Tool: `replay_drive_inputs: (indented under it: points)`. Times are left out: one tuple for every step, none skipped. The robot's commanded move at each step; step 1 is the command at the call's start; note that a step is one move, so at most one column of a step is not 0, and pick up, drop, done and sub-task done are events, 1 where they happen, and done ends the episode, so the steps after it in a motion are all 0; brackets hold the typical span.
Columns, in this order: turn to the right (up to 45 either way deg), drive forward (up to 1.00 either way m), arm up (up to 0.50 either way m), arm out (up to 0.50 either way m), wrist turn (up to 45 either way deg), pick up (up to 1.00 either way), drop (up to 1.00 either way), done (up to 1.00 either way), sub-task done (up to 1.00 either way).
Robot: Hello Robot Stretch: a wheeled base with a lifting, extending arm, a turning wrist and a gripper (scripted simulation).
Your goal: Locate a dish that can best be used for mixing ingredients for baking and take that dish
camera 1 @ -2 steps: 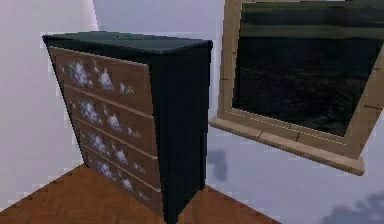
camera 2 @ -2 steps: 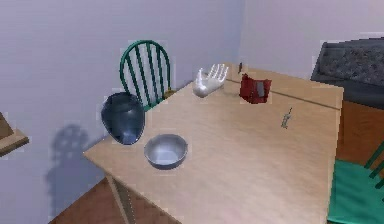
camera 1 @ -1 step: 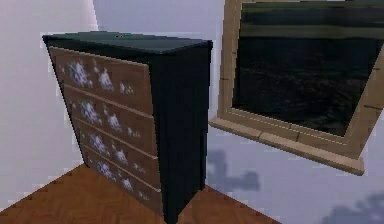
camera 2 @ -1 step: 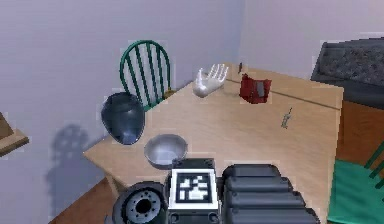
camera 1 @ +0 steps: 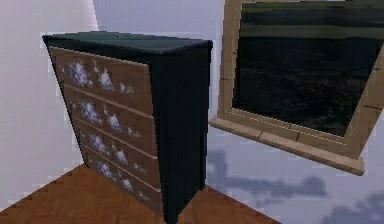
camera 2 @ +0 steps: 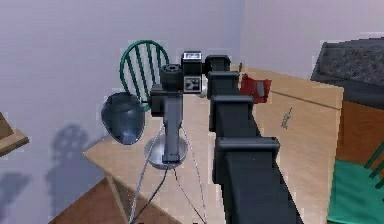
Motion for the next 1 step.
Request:
replay_drive_inputs:
  points:
    - [0.0,0.0,0.0,0.0,45.0,0.0,0.0,0.0,0.0]
